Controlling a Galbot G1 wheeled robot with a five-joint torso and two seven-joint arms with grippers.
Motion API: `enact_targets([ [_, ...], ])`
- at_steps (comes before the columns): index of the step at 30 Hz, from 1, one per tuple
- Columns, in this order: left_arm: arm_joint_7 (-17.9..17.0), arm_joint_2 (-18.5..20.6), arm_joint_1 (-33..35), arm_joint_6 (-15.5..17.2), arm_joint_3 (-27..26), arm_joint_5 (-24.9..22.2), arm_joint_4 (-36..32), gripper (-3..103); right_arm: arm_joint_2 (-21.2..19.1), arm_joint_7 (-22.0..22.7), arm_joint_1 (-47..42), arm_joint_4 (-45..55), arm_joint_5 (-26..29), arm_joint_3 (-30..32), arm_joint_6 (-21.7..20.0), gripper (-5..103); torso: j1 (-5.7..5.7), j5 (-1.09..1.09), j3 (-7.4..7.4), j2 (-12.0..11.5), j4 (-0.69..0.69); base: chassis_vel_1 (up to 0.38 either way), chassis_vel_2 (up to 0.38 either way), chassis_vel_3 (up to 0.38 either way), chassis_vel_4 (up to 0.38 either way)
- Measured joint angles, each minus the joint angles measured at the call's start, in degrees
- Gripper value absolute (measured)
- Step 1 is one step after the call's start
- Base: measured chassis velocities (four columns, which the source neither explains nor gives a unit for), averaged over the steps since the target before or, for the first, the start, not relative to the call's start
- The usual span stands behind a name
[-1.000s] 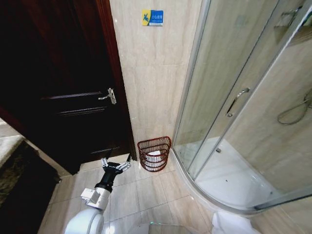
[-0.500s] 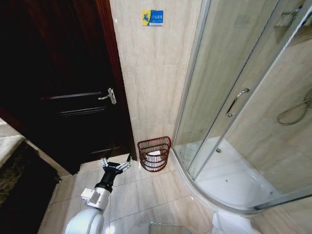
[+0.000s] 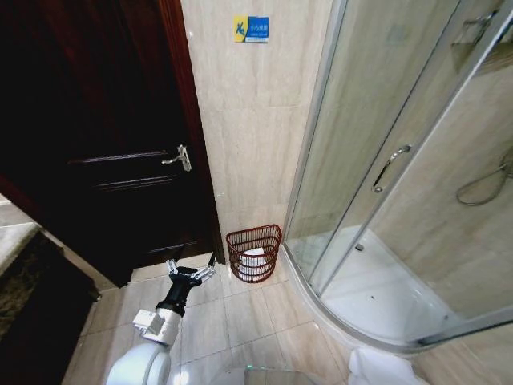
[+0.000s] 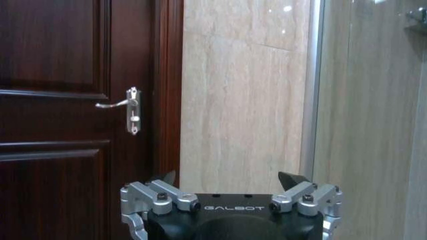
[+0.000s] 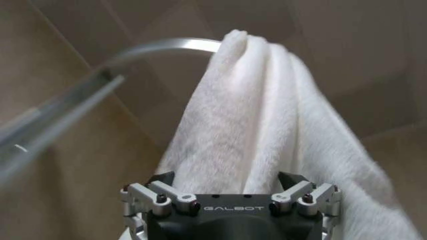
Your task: Discard the used towel into the hamper.
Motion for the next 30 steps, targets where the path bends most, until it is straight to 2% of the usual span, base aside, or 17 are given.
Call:
enact_targets([
  [3,0.00,0.00,0.00,0.00,0.00,0.00,0.00,100,-0.48,-0.26,-4.20,-0.84,-5.49,6.69,1.04,100,0.00,-0.05,-0.01,0.02,-0.03,0.000,0.000,0.000,0.000],
  [4,0.00,0.00,0.00,0.00,0.00,0.00,0.00,100,-0.48,-0.26,-4.20,-0.84,-5.49,6.69,1.04,100,0.00,-0.05,-0.01,0.02,-0.03,0.000,0.000,0.000,0.000],
  [7,0.00,0.00,0.00,0.00,0.00,0.00,0.00,100,-0.74,-1.09,-11.06,-1.46,-8.82,14.39,1.97,100,-0.01,-0.02,-0.01,0.02,-0.03,0.000,0.000,0.000,0.000],
  [8,0.00,0.00,0.00,0.00,0.00,0.00,0.00,100,-0.74,-1.09,-11.06,-1.46,-8.82,14.39,1.97,100,-0.01,-0.02,-0.01,0.02,-0.03,0.000,0.000,0.000,0.000],
  [10,0.00,0.00,0.00,0.00,0.00,0.00,0.00,100,-1.17,-1.65,-14.27,-2.57,-9.37,18.25,2.16,100,-0.01,-0.03,-0.01,0.03,-0.04,0.000,0.000,0.000,0.000],
  [13,0.00,0.01,0.00,0.00,0.00,0.00,0.00,100,-1.75,-2.00,-14.47,-4.58,-8.83,18.90,2.41,100,-0.01,-0.03,-0.01,0.03,-0.03,0.000,0.000,0.000,0.000],
  [17,0.00,0.00,0.00,0.00,0.00,0.00,0.00,100,-2.73,-2.36,-12.14,-7.47,-4.83,17.30,2.23,100,-0.01,-0.03,-0.01,0.03,-0.01,0.000,0.000,0.000,0.000],
  [21,0.00,0.00,0.00,0.00,0.00,0.00,0.00,100,-3.35,-3.46,-8.69,-9.08,3.35,14.15,1.03,100,-0.01,-0.03,0.00,0.03,-0.02,0.000,0.000,0.000,0.000],
  [22,0.00,0.00,0.00,0.00,0.00,0.00,0.00,100,-3.35,-3.46,-8.69,-9.08,3.35,14.15,1.03,100,-0.01,-0.03,0.00,0.03,-0.02,0.000,0.000,0.000,0.000],
  [23,0.00,0.00,0.00,0.00,0.00,0.00,0.00,100,-3.36,-3.75,-8.31,-8.75,6.37,13.41,0.55,102,-0.01,-0.03,0.00,0.03,-0.02,0.000,0.000,0.000,0.000],
  [25,0.00,0.00,0.00,0.00,0.00,0.00,0.00,100,-3.33,-4.27,-8.05,-7.59,9.39,12.67,0.05,95,0.00,-0.03,0.00,0.03,-0.01,0.000,0.000,0.000,0.000],
  [27,0.00,0.00,0.00,0.00,0.00,0.00,0.00,100,-3.22,-4.56,-7.78,-6.98,10.56,12.16,-0.01,95,-0.01,-0.04,0.00,0.03,-0.01,0.000,0.000,0.000,0.000],
  [30,0.00,0.01,0.00,0.00,0.00,0.00,0.00,100,-2.93,-4.87,-7.25,-5.89,13.07,11.08,-0.05,84,-0.01,-0.03,0.00,0.03,-0.01,0.000,0.000,0.000,0.000],
])
